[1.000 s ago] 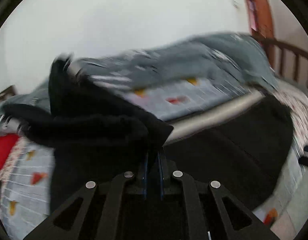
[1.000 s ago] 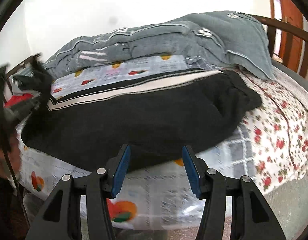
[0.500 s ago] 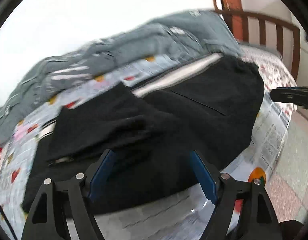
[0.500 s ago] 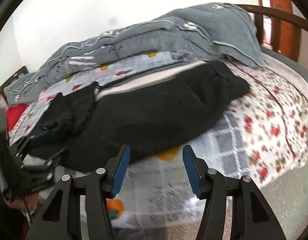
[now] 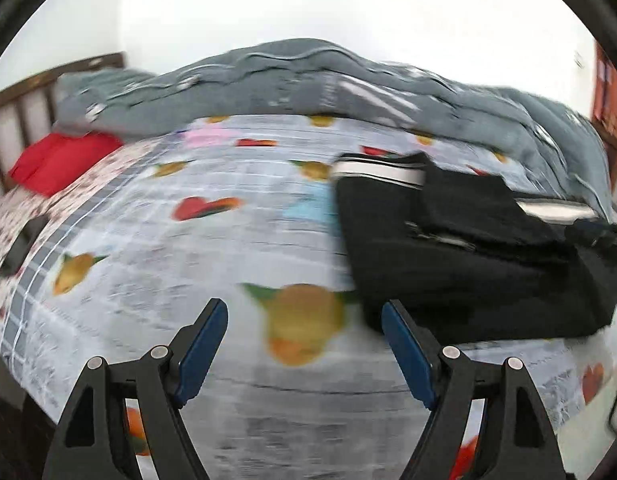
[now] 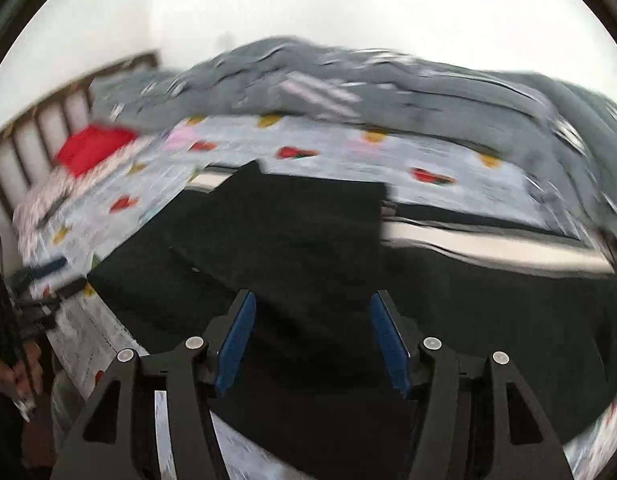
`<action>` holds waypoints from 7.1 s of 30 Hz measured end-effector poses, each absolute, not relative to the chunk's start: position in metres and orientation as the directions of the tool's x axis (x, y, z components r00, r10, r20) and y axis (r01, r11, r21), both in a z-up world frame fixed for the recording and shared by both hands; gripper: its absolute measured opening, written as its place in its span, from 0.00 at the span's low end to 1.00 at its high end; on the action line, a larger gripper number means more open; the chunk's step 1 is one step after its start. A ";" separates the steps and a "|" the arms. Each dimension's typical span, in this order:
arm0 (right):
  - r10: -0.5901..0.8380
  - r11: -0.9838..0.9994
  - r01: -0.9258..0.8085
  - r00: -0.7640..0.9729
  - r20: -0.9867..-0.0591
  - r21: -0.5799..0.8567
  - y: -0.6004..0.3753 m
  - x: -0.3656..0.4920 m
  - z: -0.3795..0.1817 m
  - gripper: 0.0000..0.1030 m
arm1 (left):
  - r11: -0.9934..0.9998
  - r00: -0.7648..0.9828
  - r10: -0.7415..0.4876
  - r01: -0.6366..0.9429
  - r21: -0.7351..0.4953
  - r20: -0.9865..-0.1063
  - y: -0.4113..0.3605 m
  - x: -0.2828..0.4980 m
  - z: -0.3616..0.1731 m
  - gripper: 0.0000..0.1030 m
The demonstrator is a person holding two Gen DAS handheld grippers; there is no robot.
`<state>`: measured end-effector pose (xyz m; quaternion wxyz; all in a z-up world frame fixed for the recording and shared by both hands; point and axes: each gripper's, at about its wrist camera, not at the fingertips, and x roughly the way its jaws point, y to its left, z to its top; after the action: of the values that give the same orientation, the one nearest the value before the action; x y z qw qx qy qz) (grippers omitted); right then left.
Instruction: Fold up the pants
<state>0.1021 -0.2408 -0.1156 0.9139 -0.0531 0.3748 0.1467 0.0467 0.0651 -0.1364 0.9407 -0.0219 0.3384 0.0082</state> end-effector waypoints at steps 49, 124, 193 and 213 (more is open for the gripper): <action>0.404 0.895 -0.095 0.588 -0.701 0.436 -0.321 0.129 -0.150 0.48 | 0.996 0.691 -0.086 0.052 -0.070 -0.718 0.024 0.076 -0.170 0.79; 0.097 0.993 -0.118 0.741 -0.665 0.014 -0.311 0.034 -0.139 0.31 | 0.997 0.691 -0.068 0.016 -0.079 -0.719 0.048 0.063 -0.170 0.89; 0.040 0.979 0.058 0.885 -0.464 0.195 -0.357 0.144 -0.041 0.12 | 0.903 0.651 -0.342 0.029 -0.429 -0.677 0.165 0.199 -0.121 0.11; -0.037 0.963 0.224 0.664 -0.747 0.151 -0.373 0.104 -0.161 0.57 | 0.812 0.670 -0.414 -0.033 -0.582 -0.616 0.239 0.126 -0.188 0.56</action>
<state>0.1041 -0.3734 -0.1607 0.9047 0.1158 0.4036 -0.0721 0.1260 0.2387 -0.1884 0.8678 -0.2861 0.3913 -0.1098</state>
